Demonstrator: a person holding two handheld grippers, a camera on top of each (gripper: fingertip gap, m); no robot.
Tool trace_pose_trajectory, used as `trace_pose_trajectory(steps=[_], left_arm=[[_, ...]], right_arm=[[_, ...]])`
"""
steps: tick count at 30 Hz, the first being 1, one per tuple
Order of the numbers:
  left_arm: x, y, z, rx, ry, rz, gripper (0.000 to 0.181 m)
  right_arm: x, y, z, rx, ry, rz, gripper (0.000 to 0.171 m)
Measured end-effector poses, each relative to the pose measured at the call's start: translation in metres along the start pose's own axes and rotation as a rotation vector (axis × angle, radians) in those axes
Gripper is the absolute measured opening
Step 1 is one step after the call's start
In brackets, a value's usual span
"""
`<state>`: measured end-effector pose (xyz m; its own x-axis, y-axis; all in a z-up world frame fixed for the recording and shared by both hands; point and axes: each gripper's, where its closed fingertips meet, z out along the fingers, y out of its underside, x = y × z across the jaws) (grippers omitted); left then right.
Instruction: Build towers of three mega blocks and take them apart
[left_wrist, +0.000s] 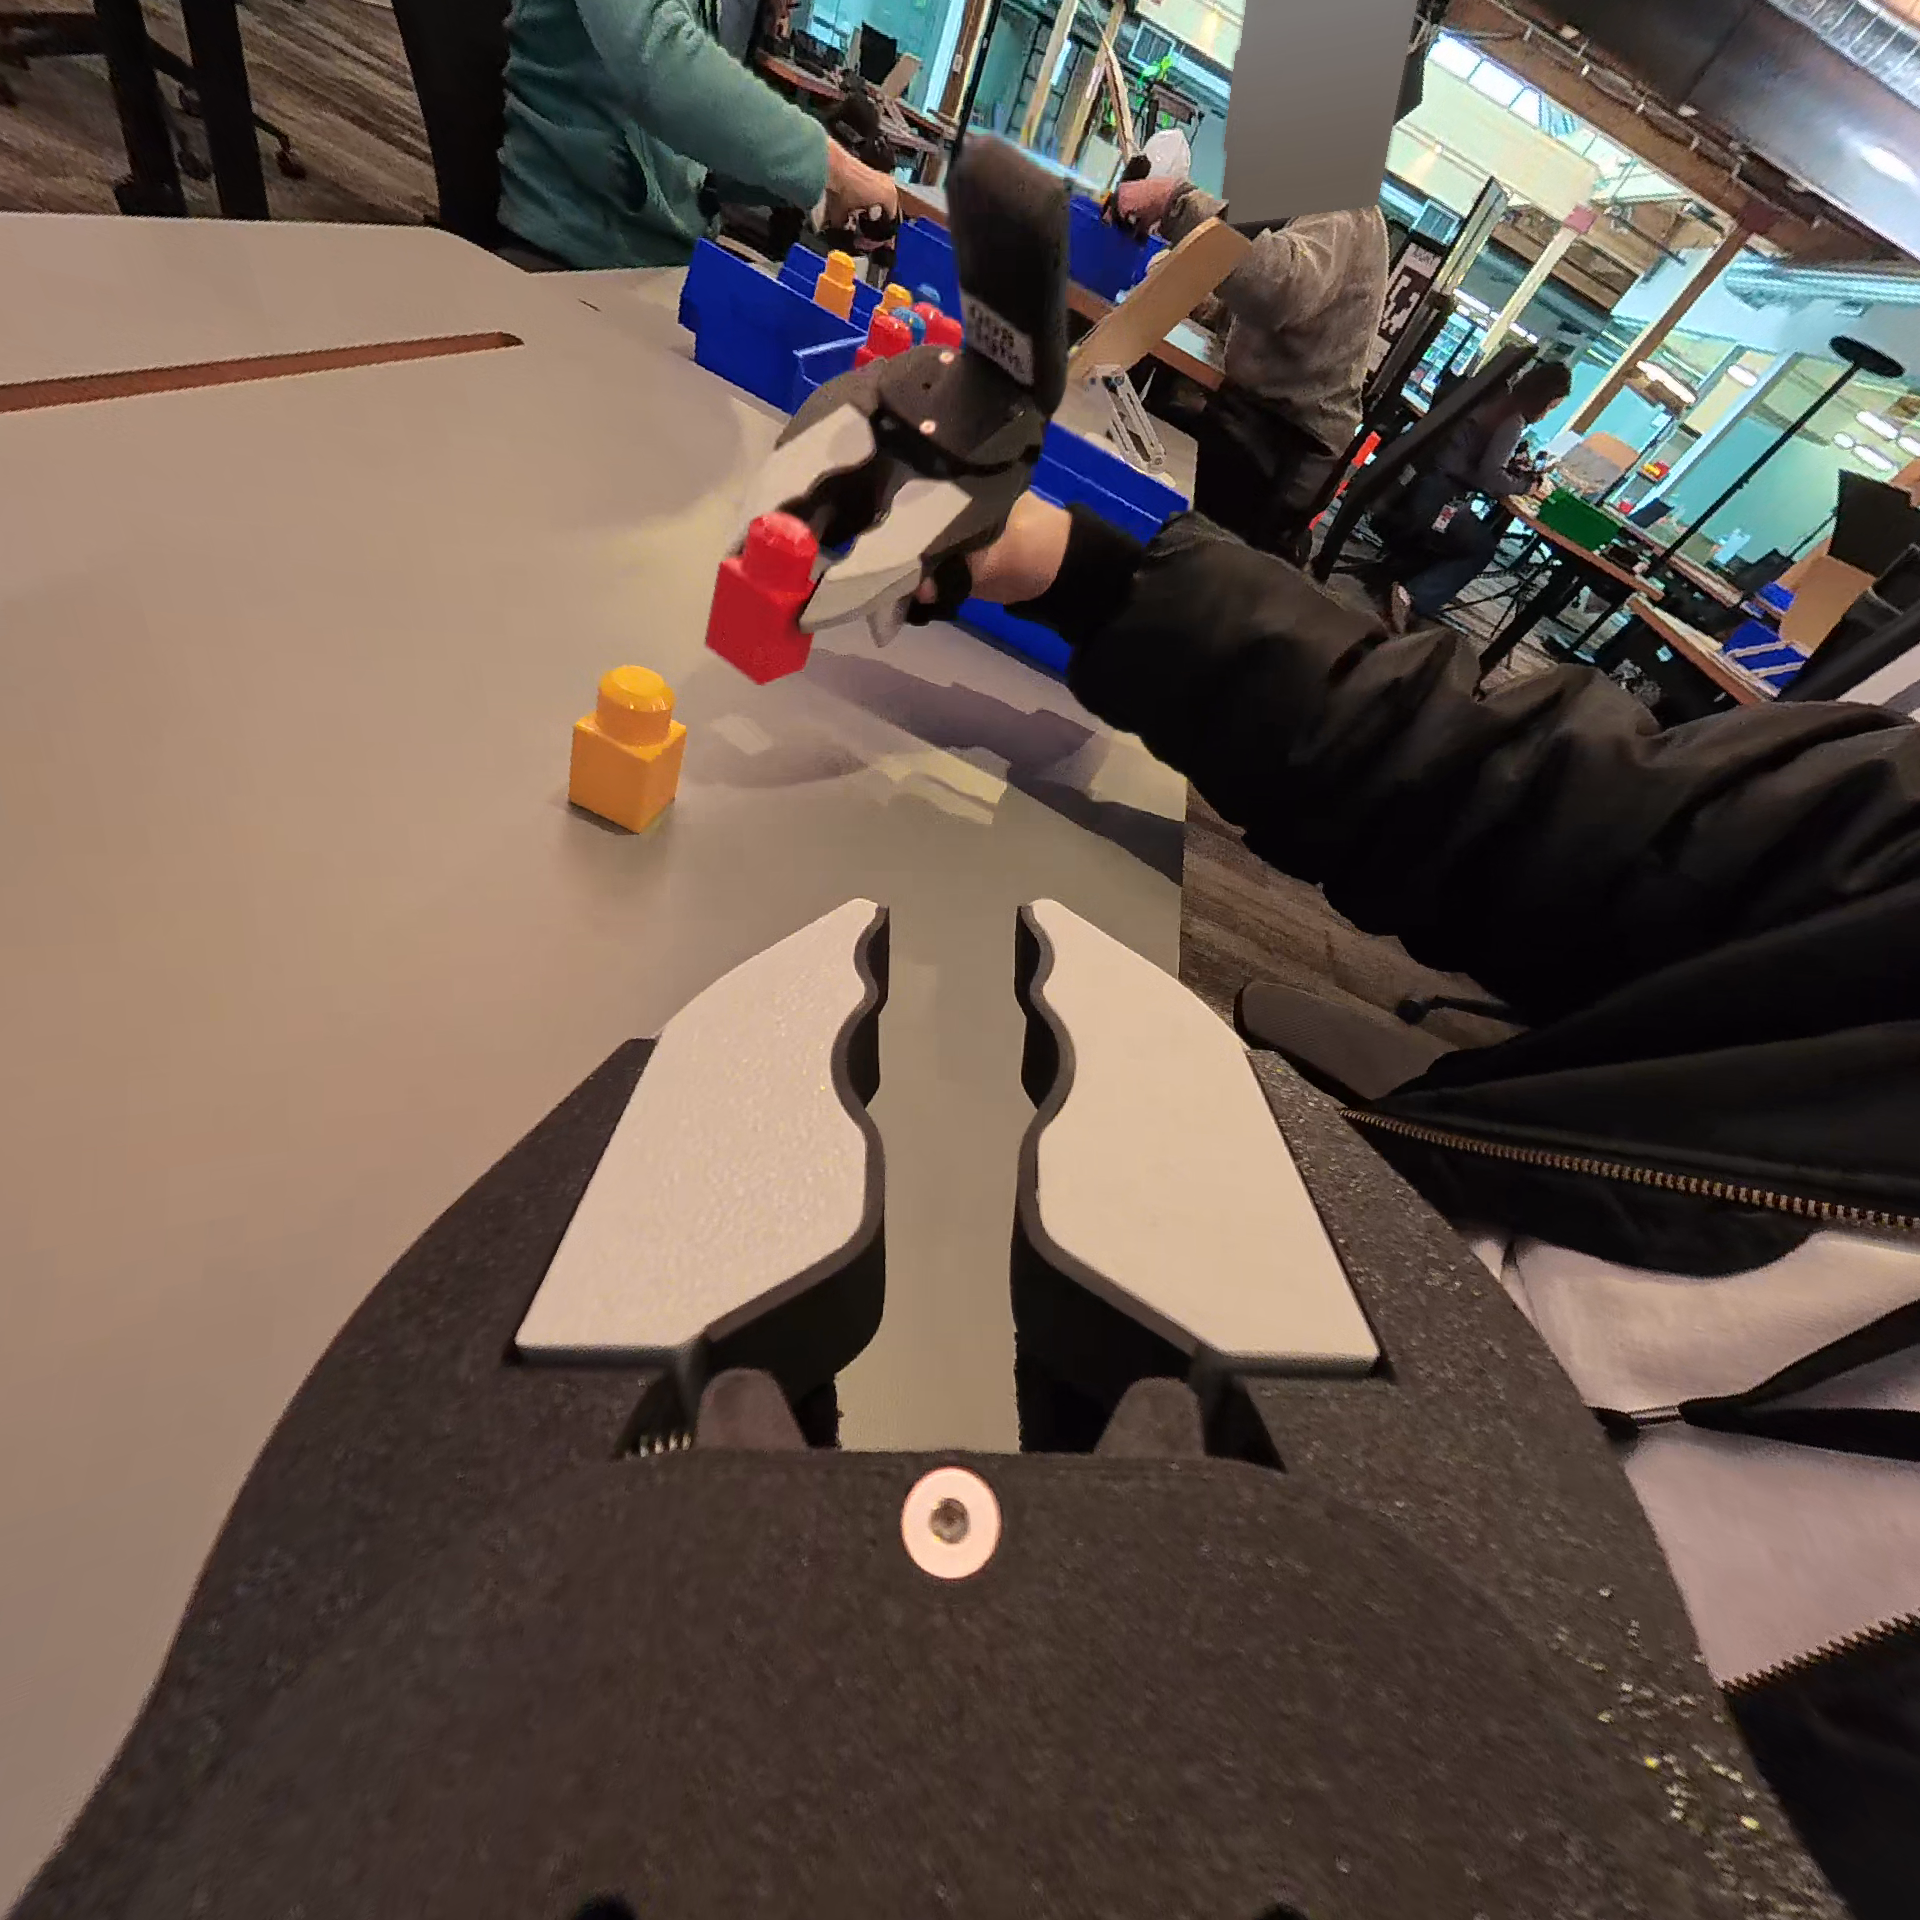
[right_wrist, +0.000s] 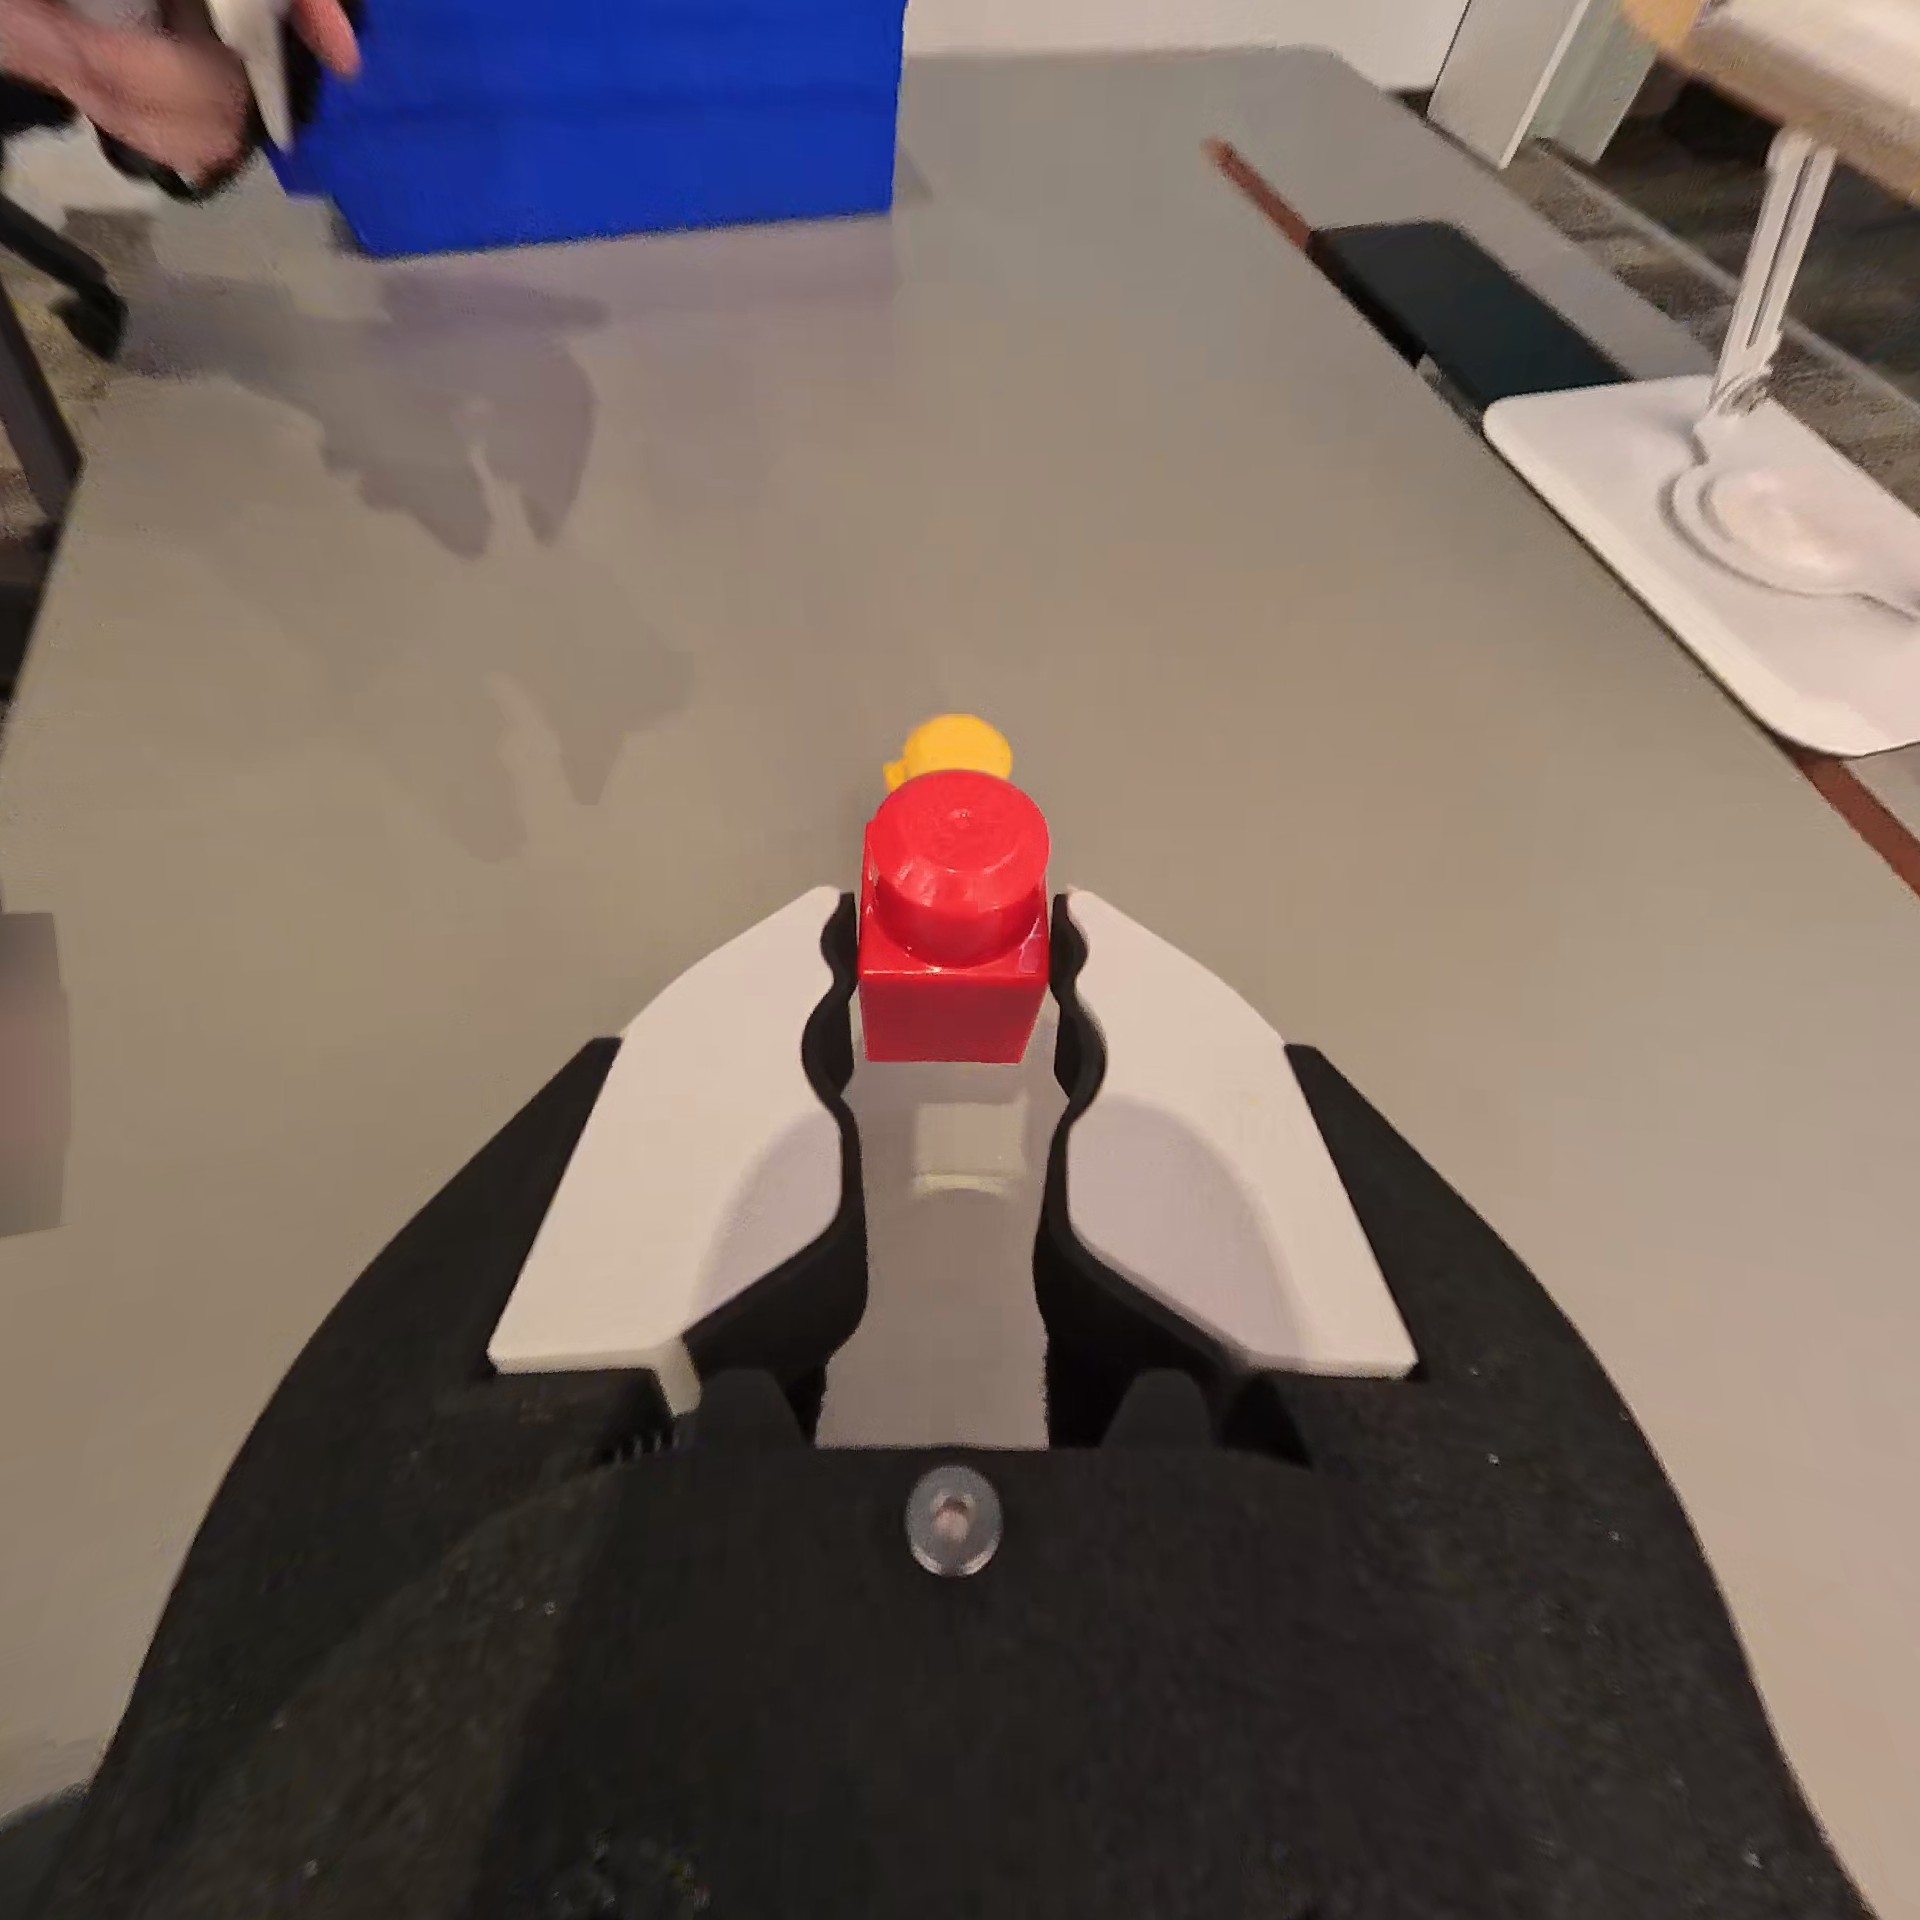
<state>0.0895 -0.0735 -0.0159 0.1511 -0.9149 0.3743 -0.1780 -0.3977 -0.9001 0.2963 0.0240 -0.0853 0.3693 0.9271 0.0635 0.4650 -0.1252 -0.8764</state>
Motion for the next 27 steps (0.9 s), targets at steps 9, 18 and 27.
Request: trace_pose_trajectory(steps=[9,18,27], left_arm=[[0.006,0.001,-0.011,-0.027,-0.025,0.03,0.023],[0.003,-0.004,-0.043,-0.002,-0.084,0.023,0.021],[-0.061,-0.011,-0.21,-0.013,-0.725,-0.107,0.024]], right_arm=[[0.011,0.035,0.03,-0.106,-0.03,-0.063,0.035],[0.011,0.046,0.033,-0.089,-0.07,-0.037,0.035],[0.011,0.021,0.001,0.061,0.09,-0.082,0.063]])
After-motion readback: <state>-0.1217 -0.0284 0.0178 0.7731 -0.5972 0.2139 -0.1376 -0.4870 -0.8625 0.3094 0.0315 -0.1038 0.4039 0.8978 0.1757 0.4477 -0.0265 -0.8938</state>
